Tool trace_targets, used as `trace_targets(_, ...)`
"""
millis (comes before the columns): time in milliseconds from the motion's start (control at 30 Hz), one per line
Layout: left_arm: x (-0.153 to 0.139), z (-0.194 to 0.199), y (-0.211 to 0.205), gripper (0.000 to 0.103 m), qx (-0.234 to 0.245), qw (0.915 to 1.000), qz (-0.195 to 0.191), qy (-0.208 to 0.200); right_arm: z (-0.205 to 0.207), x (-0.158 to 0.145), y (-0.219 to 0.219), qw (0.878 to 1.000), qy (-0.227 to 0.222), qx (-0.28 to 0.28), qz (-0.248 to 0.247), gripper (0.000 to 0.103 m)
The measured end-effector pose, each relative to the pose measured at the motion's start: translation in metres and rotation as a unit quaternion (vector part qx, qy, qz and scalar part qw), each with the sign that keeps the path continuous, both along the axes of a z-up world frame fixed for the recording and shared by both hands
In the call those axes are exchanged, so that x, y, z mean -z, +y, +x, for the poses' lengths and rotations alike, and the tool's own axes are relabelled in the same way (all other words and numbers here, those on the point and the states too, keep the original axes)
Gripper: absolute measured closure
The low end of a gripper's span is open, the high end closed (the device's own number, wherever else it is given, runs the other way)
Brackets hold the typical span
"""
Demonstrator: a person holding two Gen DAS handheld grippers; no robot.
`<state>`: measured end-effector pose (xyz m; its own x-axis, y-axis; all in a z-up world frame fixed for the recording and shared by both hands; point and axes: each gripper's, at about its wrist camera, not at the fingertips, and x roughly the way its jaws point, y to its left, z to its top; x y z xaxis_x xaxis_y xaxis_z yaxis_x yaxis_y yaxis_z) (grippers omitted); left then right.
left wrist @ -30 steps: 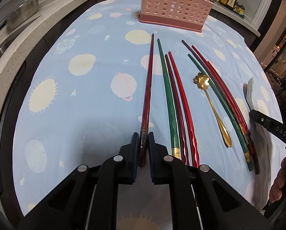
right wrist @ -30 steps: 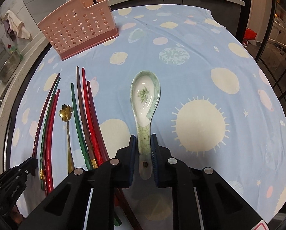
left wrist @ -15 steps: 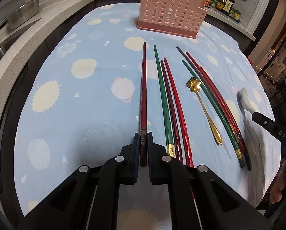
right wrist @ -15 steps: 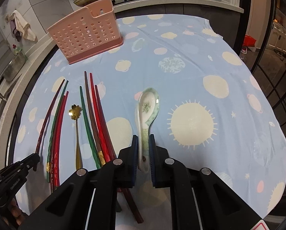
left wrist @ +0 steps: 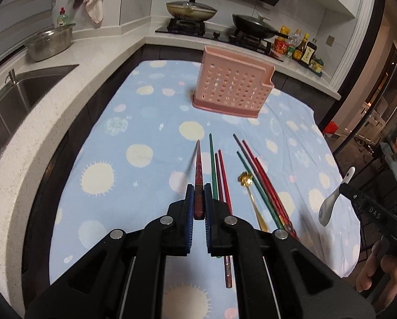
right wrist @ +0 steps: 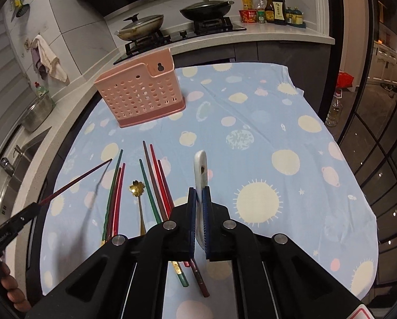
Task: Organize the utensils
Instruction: 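Lift both items and drop them into the pink holder, opening both tools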
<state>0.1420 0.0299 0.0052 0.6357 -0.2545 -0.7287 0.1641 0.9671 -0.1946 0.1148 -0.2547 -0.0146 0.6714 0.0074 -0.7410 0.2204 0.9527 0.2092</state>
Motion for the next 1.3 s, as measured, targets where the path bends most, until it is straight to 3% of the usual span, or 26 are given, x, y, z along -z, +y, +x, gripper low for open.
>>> trace_targets(367,-0.091,0.051,-0.004,0.096,-0.001,0.9946,-0.022,-0.102,0.044,-0.052,-0.011,0.998,-0.060,-0.018,0.028,0.098)
trace_targets(600,-0.155,0.107,-0.013,0.096,-0.001,0.9850,-0.038,-0.168,0.113,-0.085,-0.022,0.992,-0.093,-0.036,0.076,0.098)
trace_targets(800,-0.197,0.163,-0.030,0.096,-0.006,0.9738,-0.041,-0.223,0.185,-0.109,-0.021,0.988,-0.119,-0.049,0.084,0.098)
trace_targets(967,-0.196,0.213,-0.044,0.096,-0.005,0.9729,-0.042,-0.227,0.240,-0.101,-0.022,0.986,-0.117,-0.052,0.109,0.098)
trace_targets(1300,-0.132,0.271,-0.056,0.096,-0.012,0.9855,-0.027,-0.167,0.292,-0.048,-0.020,0.992,-0.072,-0.044,0.099,0.098)
